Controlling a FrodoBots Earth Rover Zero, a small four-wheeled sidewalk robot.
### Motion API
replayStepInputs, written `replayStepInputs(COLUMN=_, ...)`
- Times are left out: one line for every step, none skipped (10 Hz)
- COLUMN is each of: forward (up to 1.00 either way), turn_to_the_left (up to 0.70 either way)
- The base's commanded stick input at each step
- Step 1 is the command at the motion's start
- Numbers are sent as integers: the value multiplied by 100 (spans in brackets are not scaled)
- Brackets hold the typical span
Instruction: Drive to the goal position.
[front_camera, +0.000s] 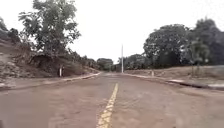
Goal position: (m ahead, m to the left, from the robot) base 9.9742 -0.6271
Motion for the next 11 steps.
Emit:
replayStepInputs(forward=100, turn_to_the_left=0)
replayStepInputs(forward=100, turn_to_the_left=0)
replayStepInputs(forward=100, turn_to_the_left=0)
replayStepInputs(forward=100, turn_to_the_left=0)
replayStepInputs(forward=100, turn_to_the_left=0)
replayStepInputs(forward=100, turn_to_the_left=0)
replayStepInputs(forward=100, turn_to_the_left=0)
replayStepInputs(forward=100, turn_to_the_left=0)
replayStepInputs(forward=100, turn_to_the_left=0)
replayStepInputs(forward=100, turn_to_the_left=0)
replayStepInputs(forward=100, turn_to_the_left=0)
